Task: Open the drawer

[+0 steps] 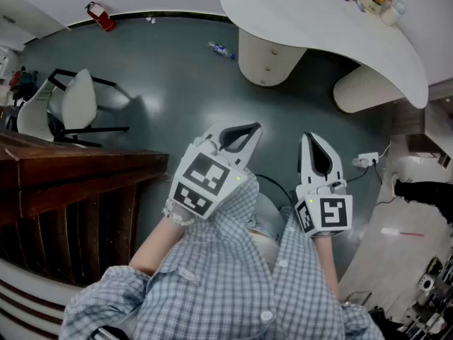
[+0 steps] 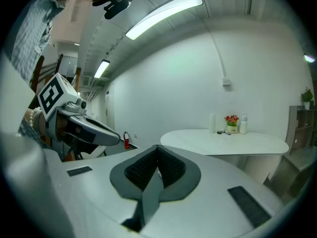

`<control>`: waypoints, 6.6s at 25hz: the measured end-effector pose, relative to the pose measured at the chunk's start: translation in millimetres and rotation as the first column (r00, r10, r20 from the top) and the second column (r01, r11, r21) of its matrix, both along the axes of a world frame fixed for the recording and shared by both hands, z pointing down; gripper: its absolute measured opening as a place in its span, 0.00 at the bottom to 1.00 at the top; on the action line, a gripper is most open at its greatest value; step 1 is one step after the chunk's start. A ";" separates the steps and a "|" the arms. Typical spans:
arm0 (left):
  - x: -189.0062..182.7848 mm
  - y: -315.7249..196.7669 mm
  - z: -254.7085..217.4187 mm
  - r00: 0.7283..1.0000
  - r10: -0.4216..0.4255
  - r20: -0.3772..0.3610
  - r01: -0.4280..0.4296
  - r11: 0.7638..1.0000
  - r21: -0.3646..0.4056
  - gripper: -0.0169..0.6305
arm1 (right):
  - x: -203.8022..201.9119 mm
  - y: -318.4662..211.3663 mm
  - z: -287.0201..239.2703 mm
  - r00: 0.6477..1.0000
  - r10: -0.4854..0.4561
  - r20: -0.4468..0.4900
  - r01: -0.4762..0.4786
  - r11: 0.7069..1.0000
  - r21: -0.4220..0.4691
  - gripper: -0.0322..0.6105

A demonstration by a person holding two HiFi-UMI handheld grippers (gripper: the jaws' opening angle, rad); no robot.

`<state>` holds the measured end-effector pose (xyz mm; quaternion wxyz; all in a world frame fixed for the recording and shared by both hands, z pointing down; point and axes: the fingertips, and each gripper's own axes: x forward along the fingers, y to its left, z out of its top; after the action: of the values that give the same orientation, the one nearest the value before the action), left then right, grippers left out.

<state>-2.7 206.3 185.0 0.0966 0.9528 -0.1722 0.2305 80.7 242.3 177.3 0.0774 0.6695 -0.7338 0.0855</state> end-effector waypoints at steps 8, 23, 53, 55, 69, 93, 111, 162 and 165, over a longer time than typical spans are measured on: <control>-0.4 -13.1 -0.7 1.000 -0.004 -0.001 0.004 1.000 0.002 0.03 | -0.7 -12.9 0.2 1.000 -0.005 0.001 0.005 1.000 0.002 0.06; -26.5 -26.8 -0.1 1.000 0.022 -0.020 -0.022 1.000 -0.005 0.03 | -25.5 -17.3 1.4 0.999 0.032 -0.026 -0.032 0.999 -0.002 0.06; -2.6 -108.9 9.5 0.992 -0.121 -0.021 0.120 0.993 -0.013 0.03 | 29.6 -107.8 23.3 0.999 -0.034 0.002 0.034 0.999 -0.040 0.06; 5.1 -117.1 11.1 0.989 -0.145 -0.015 0.145 0.989 -0.012 0.03 | 39.0 -118.8 27.1 0.998 -0.058 0.000 0.057 0.997 -0.048 0.06; 21.8 -165.5 45.1 0.928 -0.372 0.023 0.373 0.926 -0.060 0.03 | 87.4 -188.9 113.2 0.983 -0.171 -0.070 0.155 0.969 -0.190 0.06; 33.1 -226.6 141.6 0.853 -0.522 0.026 0.521 0.845 -0.121 0.03 | 101.0 -294.2 266.2 0.951 -0.287 -0.117 0.239 0.920 -0.311 0.06; 5.2 -251.1 239.7 0.869 -0.490 0.060 0.491 0.845 -0.213 0.03 | 111.2 -355.3 356.1 0.978 -0.134 -0.161 0.073 0.938 -0.338 0.07; -43.3 -248.8 278.1 0.880 -0.469 0.072 0.470 0.843 -0.261 0.03 | 97.6 -383.4 407.2 0.979 -0.001 -0.203 -0.076 0.925 -0.373 0.19; -46.2 -249.2 277.9 0.882 -0.466 0.068 0.466 0.845 -0.262 0.03 | 90.0 -371.4 408.5 0.980 -0.003 -0.201 -0.076 0.921 -0.383 0.19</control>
<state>-48.9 -42.8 462.9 0.2787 0.8600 -0.3651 0.2222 170.7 -129.1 585.8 0.2795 0.6597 -0.6781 0.1637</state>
